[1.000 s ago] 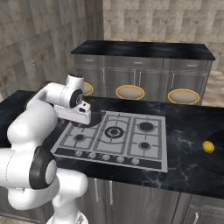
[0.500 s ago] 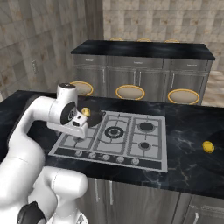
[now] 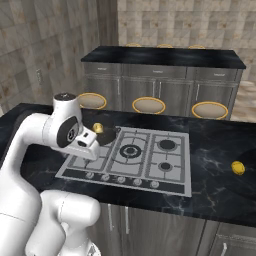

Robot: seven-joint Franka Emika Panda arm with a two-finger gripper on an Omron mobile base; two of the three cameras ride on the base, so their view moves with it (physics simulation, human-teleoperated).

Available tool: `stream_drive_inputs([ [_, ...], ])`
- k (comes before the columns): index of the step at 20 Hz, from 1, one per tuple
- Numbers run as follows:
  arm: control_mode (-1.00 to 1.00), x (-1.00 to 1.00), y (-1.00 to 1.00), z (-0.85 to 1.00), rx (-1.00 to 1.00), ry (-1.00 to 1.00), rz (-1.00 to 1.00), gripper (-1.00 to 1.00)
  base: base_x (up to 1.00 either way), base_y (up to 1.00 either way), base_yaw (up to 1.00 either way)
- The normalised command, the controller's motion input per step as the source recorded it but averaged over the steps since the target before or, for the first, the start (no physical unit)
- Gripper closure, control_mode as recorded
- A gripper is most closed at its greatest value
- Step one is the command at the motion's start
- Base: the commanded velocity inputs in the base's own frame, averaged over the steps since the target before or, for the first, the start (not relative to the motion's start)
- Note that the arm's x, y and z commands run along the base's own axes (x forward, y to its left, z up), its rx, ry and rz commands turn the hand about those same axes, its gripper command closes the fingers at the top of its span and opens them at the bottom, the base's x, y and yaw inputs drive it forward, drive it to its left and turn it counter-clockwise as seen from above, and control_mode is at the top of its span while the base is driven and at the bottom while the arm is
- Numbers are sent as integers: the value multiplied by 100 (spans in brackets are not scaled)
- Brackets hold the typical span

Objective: Put the potato and lemon in the pot. Retrieve the spatula and lightly stir the vegetables in the pot.

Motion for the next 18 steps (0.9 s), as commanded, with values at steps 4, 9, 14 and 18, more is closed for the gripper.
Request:
stream_drive_inputs([
  [4, -100, 0, 0, 0, 0, 0, 0, -100, 0, 0, 0],
  [9, -100, 0, 0, 0, 0, 0, 0, -100, 0, 0, 0],
  [14, 100, -8, 0, 0, 0, -2, 0, -100, -36, -1, 0],
  [18, 100, 0, 0, 0, 0, 0, 0, -100, -100, -26, -1],
])
